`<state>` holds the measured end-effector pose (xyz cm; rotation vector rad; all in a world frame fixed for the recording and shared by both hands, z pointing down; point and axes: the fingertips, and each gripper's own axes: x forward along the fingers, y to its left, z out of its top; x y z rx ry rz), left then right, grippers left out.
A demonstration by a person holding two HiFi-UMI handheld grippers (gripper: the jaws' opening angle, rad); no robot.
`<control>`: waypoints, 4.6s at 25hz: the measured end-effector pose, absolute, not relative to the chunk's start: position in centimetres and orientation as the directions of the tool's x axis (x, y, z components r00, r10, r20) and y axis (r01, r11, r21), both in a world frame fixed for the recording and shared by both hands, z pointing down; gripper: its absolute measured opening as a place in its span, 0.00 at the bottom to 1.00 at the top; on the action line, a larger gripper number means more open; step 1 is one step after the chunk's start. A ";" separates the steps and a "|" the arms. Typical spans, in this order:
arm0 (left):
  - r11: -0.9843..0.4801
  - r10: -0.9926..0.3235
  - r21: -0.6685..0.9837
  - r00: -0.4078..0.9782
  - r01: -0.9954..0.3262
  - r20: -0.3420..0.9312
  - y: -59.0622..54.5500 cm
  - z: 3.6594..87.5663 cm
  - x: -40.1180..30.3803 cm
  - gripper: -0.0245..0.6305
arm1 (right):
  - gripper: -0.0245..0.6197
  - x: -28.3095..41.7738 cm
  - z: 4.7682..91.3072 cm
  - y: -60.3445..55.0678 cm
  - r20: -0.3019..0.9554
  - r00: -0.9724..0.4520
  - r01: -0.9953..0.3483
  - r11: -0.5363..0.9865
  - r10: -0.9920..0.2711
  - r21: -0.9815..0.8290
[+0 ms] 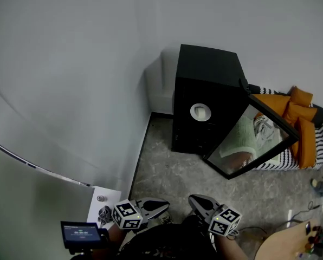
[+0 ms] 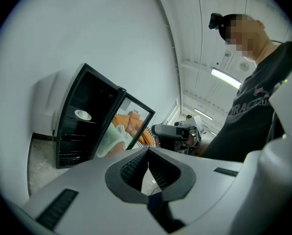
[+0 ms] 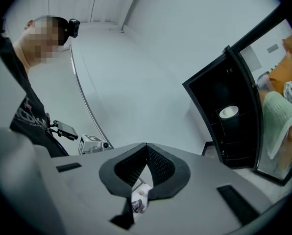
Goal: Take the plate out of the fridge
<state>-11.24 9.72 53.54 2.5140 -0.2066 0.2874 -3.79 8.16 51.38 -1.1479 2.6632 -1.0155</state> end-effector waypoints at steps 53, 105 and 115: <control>-0.589 -0.382 0.617 0.853 -0.521 0.355 -6.1 56.5 -4.8 0.04 | 0.24 19.2 69.1 -28.8 0.314 -0.404 -0.435 -0.122 -0.859 -0.892; -0.386 -0.486 0.664 0.753 -0.641 0.444 -5.9 59.1 -5.2 0.04 | 0.09 20.9 81.6 -37.0 0.602 -0.216 -0.192 -0.571 -0.769 -0.798; -0.410 -0.507 0.682 0.773 -0.606 0.381 -6.7 58.2 -4.5 0.04 | 0.09 19.9 81.3 -34.4 0.582 -0.190 -0.158 -0.560 -0.791 -0.813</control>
